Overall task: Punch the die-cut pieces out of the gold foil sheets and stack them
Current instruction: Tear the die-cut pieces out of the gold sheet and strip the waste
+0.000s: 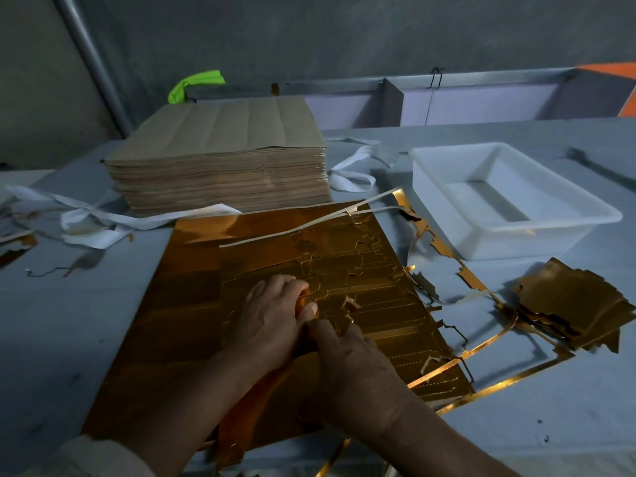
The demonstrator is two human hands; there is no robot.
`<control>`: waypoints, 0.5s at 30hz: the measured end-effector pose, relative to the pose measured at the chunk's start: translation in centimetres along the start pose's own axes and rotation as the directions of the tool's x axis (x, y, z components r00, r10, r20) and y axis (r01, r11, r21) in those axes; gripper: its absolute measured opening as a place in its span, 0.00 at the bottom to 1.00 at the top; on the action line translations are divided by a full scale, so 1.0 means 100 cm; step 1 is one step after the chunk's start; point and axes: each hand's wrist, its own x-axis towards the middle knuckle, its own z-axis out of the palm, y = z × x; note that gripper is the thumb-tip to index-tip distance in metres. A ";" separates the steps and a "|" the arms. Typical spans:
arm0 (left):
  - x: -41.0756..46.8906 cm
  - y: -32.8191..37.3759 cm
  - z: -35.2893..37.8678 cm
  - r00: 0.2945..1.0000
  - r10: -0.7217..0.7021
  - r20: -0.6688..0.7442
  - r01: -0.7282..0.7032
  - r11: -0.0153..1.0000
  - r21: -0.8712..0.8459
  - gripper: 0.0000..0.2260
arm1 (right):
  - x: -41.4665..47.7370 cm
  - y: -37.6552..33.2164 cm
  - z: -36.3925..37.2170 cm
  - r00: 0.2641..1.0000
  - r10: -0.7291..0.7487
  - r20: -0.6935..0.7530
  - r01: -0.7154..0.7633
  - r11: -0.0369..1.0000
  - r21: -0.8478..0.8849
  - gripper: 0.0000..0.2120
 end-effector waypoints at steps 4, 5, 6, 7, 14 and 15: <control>0.000 0.000 -0.001 1.000 0.003 -0.003 -0.003 1.000 -0.002 0.22 | 0.003 0.000 0.000 1.000 0.011 0.021 -0.011 1.000 -0.014 0.42; 0.000 0.000 -0.001 1.000 0.010 -0.011 -0.010 1.000 -0.002 0.21 | 0.004 0.000 0.000 1.000 0.014 0.019 -0.014 1.000 -0.014 0.42; -0.001 0.000 -0.001 1.000 0.017 -0.020 -0.017 1.000 -0.004 0.21 | 0.004 0.001 0.000 1.000 0.016 0.011 -0.016 1.000 -0.010 0.41; -0.001 0.000 -0.002 0.999 0.024 -0.027 -0.024 1.000 -0.006 0.21 | 0.004 0.001 0.000 1.000 0.019 0.000 -0.019 1.000 -0.003 0.40; -0.002 0.001 -0.003 1.000 0.009 -0.010 -0.009 1.000 -0.026 0.21 | 0.008 0.003 0.002 0.996 -0.002 -0.091 0.011 0.995 0.097 0.34; -0.002 0.001 -0.003 1.000 0.006 -0.009 -0.006 1.000 -0.023 0.21 | 0.007 0.003 0.002 0.996 -0.012 -0.090 0.022 0.993 0.113 0.34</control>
